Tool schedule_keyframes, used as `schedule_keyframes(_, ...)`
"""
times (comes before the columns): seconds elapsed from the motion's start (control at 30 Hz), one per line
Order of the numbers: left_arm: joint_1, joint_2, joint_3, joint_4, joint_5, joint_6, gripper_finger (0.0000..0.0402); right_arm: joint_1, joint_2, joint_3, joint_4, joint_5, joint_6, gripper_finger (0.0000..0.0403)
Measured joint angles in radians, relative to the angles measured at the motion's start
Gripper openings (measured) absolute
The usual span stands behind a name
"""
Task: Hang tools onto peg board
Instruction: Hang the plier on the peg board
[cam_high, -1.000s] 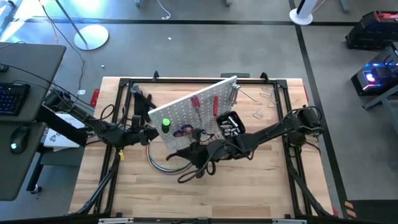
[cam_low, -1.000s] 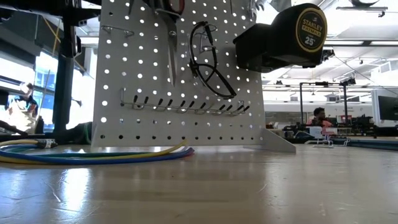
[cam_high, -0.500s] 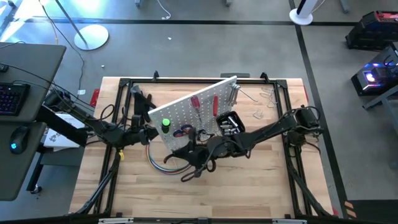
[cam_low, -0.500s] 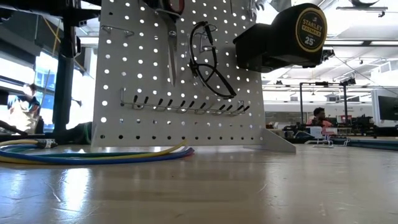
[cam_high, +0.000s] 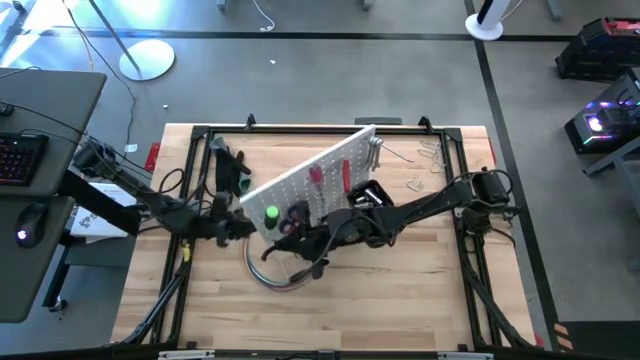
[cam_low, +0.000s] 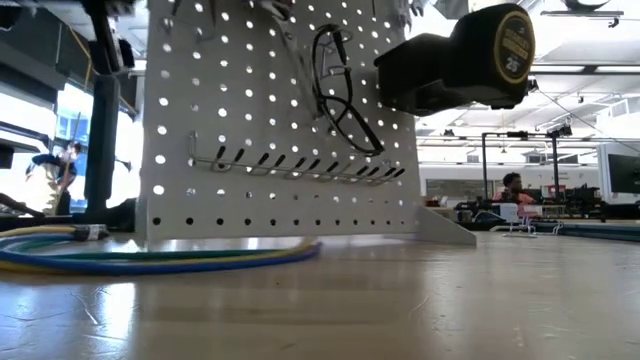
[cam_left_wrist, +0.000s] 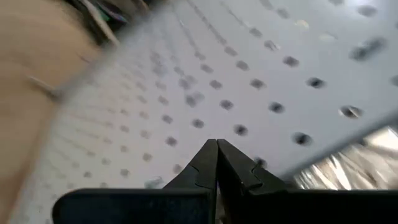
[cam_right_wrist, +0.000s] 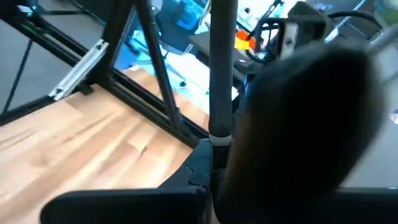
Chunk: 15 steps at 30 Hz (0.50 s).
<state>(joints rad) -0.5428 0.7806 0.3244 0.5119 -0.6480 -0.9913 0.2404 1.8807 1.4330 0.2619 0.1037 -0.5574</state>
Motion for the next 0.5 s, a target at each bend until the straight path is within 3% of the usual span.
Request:
schedule_keyframes(0.07, -0.028, -0.008, 0.000, 0.010, 0.059, 0.033, 0.0000, 0.001, 0.002, 0.000, 0.001, -0.014, -0.003, 0.0024)
schedule_keyframes(0.17, -0.072, -0.023, 0.001, -0.015, 0.049, 0.055, 0.0000, 0.005, 0.004, 0.000, -0.003, -0.035, 0.000, 0.0024)
schedule_keyframes(0.33, -0.113, -0.058, 0.002, -0.143, -0.156, 0.026, 0.0000, 0.004, 0.005, 0.000, 0.003, -0.038, 0.003, 0.0024)
schedule_keyframes(0.5, -0.117, -0.097, 0.002, -0.226, -0.228, 0.012, 0.0000, 0.003, 0.005, 0.000, 0.007, -0.099, 0.026, 0.0024)
